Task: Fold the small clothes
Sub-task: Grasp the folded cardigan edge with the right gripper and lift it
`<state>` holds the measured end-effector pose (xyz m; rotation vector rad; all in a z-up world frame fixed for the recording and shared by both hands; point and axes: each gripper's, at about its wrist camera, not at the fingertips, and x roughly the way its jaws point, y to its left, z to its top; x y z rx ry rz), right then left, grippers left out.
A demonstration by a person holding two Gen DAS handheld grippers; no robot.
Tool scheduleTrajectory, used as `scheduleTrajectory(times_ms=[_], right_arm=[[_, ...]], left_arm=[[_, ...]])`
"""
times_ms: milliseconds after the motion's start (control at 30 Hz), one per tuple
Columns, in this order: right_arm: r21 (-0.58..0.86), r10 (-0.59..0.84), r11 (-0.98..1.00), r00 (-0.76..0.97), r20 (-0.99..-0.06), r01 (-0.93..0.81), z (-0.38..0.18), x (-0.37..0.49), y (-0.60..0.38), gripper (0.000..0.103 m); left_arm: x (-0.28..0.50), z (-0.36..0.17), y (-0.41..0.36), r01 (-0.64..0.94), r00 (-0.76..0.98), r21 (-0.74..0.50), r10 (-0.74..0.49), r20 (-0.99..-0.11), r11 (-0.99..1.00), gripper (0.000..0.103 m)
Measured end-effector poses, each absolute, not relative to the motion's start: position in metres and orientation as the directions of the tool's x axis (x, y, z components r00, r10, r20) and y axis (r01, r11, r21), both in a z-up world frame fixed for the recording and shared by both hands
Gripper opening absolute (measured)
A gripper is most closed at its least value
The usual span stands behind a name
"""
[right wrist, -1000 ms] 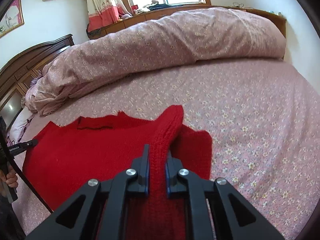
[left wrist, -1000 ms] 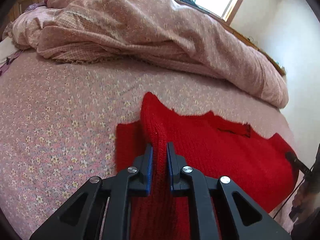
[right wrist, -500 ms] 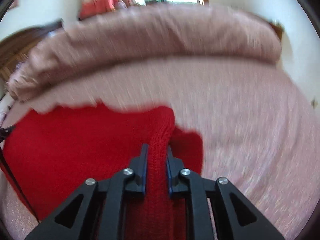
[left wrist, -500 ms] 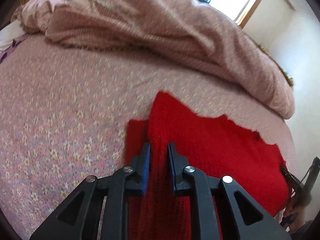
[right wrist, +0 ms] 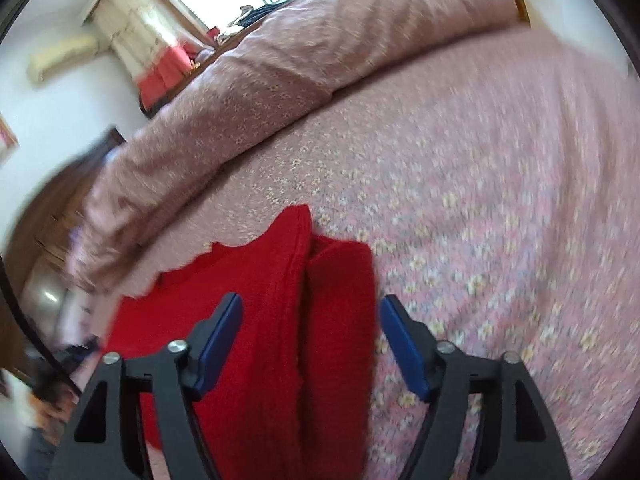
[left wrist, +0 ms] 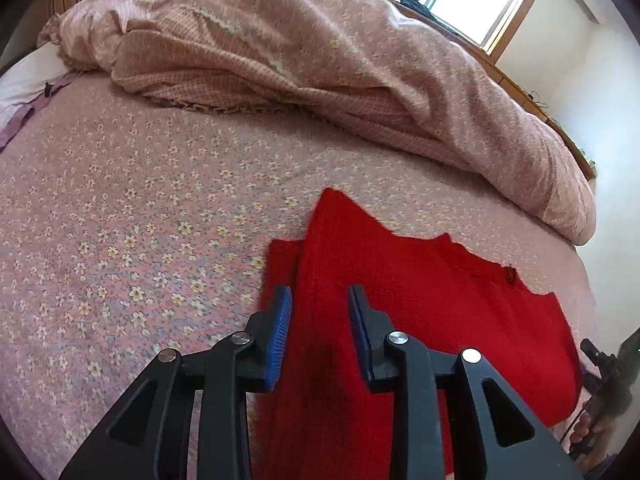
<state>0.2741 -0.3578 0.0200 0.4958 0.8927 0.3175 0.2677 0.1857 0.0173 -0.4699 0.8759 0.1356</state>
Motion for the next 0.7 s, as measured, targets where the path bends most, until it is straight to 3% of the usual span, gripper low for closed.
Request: scheduleTrajectory(times_ms=[67,400,533,700], right_arm=[[0.614,0.532,0.787,0.559,-0.636,-0.051,0.009,0.270,-0.370,0.084],[0.716,0.741,0.666,0.302,-0.600,-0.210,-0.009,0.243,-0.358,0.092],[0.655,0.724,0.689,0.248,-0.644,-0.311,-0.009,0.230,-0.338,0.096],[0.717,0.757,0.652,0.277,-0.592,-0.247,-0.014,0.239,-0.341,0.098]], left_arm=[[0.266,0.022,0.178,-0.295,0.646,-0.346,-0.080,-0.759,0.891,0.023],[0.269,0.044,0.079,-0.106,0.655,-0.223,-0.100,-0.749,0.969,0.024],[0.259,0.043,0.034,0.053,0.668,-0.129,-0.131,-0.733,0.990,0.024],[0.249,0.028,-0.003,0.181,0.636,-0.070,-0.171,-0.753,0.981,0.024]])
